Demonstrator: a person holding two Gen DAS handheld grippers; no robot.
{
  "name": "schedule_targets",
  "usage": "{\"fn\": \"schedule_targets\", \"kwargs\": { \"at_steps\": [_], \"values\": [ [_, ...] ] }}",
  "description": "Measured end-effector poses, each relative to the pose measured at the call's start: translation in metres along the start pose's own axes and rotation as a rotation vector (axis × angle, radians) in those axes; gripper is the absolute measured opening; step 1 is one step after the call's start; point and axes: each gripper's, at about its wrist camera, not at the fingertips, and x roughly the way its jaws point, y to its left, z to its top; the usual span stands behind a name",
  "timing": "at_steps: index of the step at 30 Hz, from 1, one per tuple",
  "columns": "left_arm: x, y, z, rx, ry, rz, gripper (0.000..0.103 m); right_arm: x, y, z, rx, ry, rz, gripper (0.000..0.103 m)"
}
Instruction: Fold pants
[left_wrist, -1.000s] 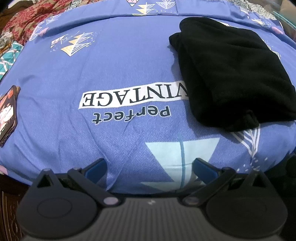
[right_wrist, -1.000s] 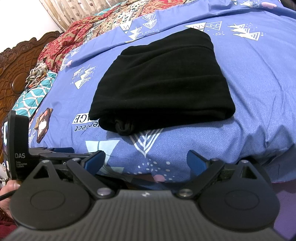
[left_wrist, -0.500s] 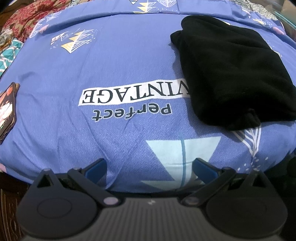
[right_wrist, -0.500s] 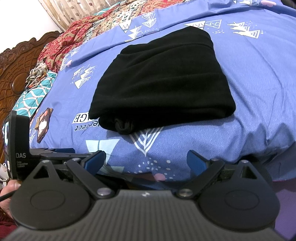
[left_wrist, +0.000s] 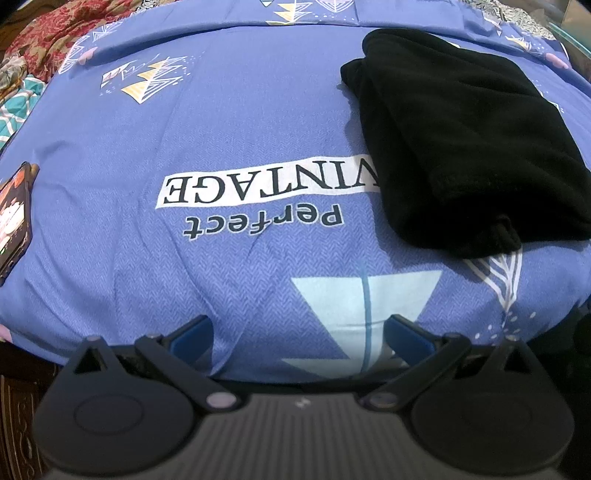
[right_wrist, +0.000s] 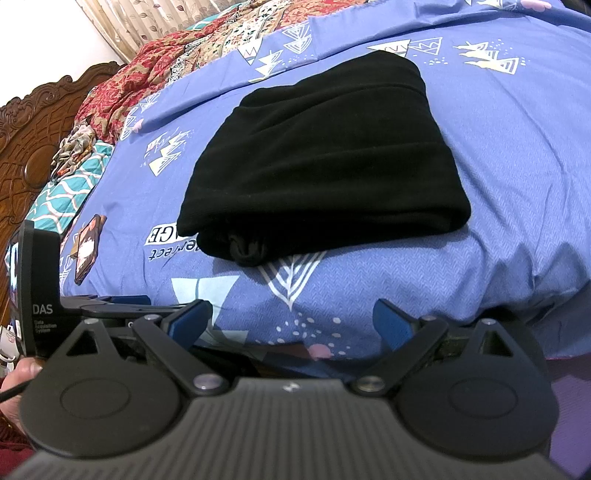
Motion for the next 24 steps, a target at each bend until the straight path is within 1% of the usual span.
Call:
{"fn": "schedule_targets", "kwargs": {
  "at_steps": [24],
  "values": [
    [0.0011,0.0012,-0.0009,-0.009,0.013,-0.007,0.103,-0.0012,0.0009,-0.0011,-0.002,0.001,0.002,0.097]
  ]
}}
